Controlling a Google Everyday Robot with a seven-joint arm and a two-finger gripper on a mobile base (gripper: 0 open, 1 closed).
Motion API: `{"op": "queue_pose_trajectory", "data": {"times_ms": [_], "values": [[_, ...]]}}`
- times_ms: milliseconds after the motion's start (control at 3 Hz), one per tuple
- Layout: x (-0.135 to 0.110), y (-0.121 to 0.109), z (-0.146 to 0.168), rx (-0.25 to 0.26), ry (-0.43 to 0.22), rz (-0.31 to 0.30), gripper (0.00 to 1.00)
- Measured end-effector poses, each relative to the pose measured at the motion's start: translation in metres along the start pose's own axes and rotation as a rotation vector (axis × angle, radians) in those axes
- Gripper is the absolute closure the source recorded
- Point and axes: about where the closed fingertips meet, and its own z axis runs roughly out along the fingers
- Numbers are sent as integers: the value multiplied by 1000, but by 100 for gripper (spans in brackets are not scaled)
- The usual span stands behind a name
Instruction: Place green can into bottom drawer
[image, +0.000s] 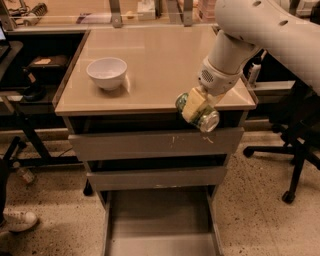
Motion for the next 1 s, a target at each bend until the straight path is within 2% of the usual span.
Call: {"op": "queue_pose_trajectory", "data": {"times_ms": [333, 667, 1000], "values": [[29, 11, 20, -36, 43, 44, 100], [84, 27, 64, -109, 121, 147, 100], [141, 46, 121, -200, 248, 224, 100]]}}
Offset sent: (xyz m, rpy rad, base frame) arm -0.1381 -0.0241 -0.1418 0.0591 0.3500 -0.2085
